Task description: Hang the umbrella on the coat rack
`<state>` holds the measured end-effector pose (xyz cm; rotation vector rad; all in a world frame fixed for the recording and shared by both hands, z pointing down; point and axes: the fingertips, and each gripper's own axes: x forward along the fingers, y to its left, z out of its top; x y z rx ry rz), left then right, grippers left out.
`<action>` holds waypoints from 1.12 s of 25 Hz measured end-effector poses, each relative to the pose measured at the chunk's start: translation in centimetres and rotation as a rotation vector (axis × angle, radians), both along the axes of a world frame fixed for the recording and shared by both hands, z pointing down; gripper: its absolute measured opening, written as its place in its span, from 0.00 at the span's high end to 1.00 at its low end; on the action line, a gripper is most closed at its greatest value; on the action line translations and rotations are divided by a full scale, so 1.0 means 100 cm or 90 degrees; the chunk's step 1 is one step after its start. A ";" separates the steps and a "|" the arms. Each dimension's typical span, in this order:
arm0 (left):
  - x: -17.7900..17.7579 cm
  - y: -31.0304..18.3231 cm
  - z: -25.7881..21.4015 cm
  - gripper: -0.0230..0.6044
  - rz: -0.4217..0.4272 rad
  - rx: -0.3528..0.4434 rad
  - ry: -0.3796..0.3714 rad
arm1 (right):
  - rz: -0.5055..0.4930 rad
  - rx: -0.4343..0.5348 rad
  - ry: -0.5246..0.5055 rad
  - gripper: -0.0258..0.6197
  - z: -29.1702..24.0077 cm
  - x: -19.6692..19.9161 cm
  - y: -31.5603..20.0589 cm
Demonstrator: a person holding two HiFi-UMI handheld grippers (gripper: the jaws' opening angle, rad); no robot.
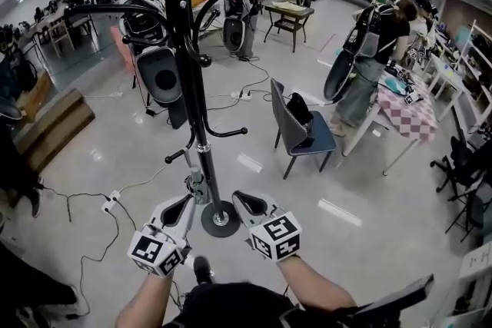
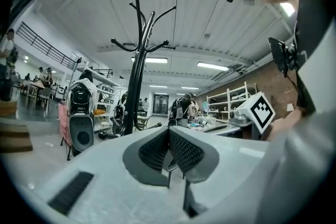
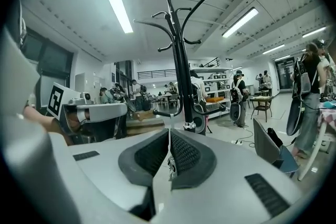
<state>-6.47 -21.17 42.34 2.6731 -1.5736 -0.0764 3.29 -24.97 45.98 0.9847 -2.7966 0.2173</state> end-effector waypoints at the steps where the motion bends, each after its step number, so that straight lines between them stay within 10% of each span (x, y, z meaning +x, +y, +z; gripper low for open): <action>1: 0.003 0.004 -0.003 0.95 -0.002 0.005 0.004 | -0.006 0.003 0.000 0.94 -0.001 0.002 0.003; 28: 0.000 0.058 -0.048 0.95 -0.008 -0.012 0.009 | -0.022 0.093 -0.038 0.94 -0.084 -0.002 0.040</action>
